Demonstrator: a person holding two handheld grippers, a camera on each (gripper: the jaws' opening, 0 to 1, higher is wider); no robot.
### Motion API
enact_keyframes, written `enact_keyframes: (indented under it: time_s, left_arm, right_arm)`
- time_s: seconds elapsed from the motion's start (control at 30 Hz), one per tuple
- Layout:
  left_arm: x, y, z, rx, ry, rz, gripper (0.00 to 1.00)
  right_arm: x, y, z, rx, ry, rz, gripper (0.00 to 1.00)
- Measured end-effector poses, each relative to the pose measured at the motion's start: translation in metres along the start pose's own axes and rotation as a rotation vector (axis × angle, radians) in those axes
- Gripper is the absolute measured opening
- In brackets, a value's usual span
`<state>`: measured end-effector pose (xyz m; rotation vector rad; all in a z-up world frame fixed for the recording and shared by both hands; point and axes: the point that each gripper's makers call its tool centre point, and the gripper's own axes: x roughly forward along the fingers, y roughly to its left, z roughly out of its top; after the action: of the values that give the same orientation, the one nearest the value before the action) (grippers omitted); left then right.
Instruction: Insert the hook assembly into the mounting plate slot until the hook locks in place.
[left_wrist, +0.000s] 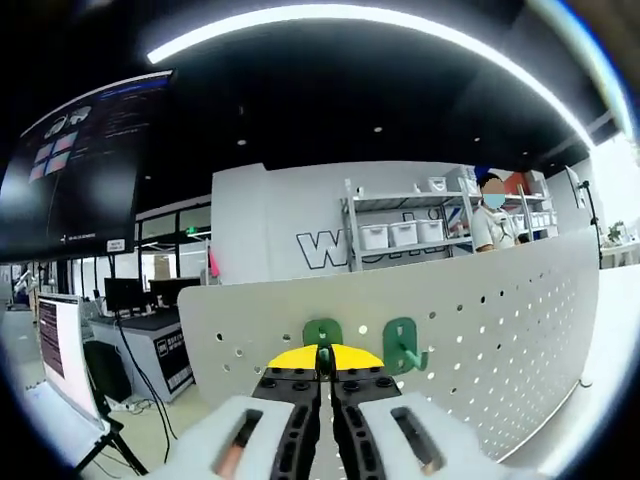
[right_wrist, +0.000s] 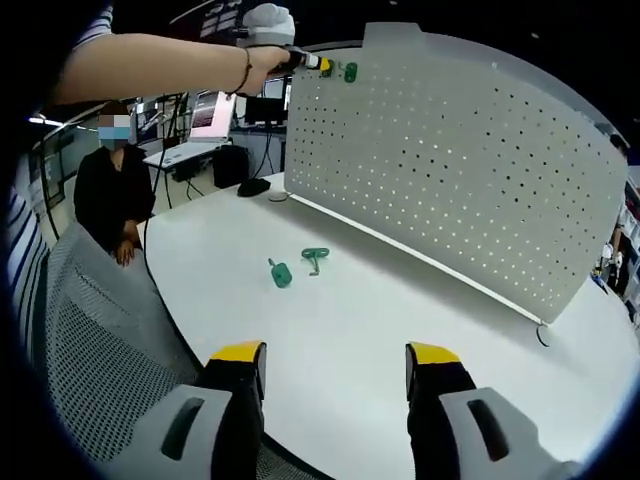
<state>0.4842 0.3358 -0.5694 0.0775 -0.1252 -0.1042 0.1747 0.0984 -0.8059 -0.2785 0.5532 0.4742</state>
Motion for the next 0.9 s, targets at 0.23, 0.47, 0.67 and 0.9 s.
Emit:
enact_keyframes:
  time_s: [0.23,0.47,0.67,0.9]
  left_arm:
    - [0.0027,-0.0017,-0.0028,0.003,0.004,-0.001,0.01]
    - [0.0031,-0.0045,-0.0063,-0.003,0.013,0.001,0.01]
    - [0.0010,-0.0044,-0.0069,-0.040,0.018,0.005,0.01]
    - [-0.0020,-0.0071,-0.0066,-0.046,0.030,-0.004,0.01]
  right_arm:
    - [0.0000,-0.0001,0.0001,0.001,0.000,0.000,0.53]
    - [-0.0001,-0.0001,0.0000,0.001,0.000,0.000,0.52]
    - [-0.0001,-0.0005,-0.0005,-0.001,0.003,-0.002,0.52]
    - [-0.0002,-0.0018,-0.0006,-0.002,0.002,-0.007,0.52]
